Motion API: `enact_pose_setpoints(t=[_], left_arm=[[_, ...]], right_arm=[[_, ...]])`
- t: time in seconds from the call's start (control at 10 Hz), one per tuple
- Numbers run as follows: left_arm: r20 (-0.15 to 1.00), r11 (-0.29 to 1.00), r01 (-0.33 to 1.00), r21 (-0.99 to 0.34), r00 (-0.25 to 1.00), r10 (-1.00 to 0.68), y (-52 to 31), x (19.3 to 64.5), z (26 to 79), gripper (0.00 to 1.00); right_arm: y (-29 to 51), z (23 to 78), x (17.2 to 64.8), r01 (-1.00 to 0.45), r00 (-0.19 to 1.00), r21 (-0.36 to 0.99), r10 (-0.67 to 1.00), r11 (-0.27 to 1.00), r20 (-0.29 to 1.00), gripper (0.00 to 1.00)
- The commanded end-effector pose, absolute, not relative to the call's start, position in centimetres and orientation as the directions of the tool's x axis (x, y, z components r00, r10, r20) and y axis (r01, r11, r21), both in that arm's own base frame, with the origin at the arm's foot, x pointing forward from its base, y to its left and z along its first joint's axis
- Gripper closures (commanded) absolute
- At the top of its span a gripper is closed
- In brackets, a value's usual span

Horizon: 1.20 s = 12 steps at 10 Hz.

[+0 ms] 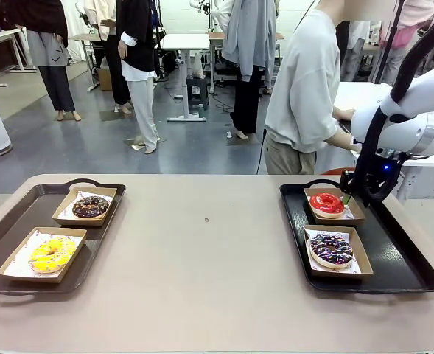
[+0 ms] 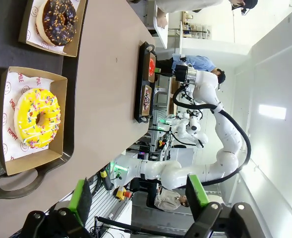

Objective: Individually package the donuts and arrange them on the tray.
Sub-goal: Place the picked Paper togo box on the Handle tray.

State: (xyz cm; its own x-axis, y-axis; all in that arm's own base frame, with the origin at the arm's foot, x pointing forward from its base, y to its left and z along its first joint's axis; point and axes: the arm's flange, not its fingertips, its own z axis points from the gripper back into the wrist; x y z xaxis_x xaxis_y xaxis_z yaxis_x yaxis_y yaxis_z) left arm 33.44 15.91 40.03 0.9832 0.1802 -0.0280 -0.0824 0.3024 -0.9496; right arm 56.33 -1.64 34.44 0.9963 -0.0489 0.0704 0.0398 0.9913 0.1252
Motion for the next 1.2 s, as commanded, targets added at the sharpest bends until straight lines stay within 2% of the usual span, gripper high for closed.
enact_pose_setpoints(t=[0.0, 0.5, 0.6, 0.9, 1.1], left_arm=[[-0.022, 0.307, -0.074, -0.949, 0.985, 0.172, 16.1, 33.1, 40.2, 0.00], [-0.022, 0.307, -0.074, -0.949, 0.985, 0.172, 16.1, 33.1, 40.2, 0.00], [-0.022, 0.307, -0.074, -0.949, 0.985, 0.172, 16.1, 33.1, 40.2, 0.00], [-0.022, 0.307, -0.074, -0.949, 0.985, 0.172, 16.1, 33.1, 40.2, 0.00], [-0.022, 0.307, -0.074, -0.949, 0.985, 0.172, 16.1, 33.1, 40.2, 0.00]], right_arm=[[-1.5, 34.8, 56.8, 0.058, 0.996, 0.132, -0.067, 0.990, 0.066, 0.00], [-1.8, 35.2, 56.4, 0.049, 0.997, 0.133, -0.057, 0.990, 0.058, 0.00], [-2.0, 36.8, 55.4, 0.020, 0.999, 0.144, -0.026, 0.989, 0.034, 0.00], [-4.1, 43.4, 49.1, -0.078, 0.996, 0.425, 0.049, 0.902, 0.080, 0.00], [-8.4, 46.8, 45.2, -0.112, 0.987, 0.653, 0.008, 0.749, 0.159, 0.00]])
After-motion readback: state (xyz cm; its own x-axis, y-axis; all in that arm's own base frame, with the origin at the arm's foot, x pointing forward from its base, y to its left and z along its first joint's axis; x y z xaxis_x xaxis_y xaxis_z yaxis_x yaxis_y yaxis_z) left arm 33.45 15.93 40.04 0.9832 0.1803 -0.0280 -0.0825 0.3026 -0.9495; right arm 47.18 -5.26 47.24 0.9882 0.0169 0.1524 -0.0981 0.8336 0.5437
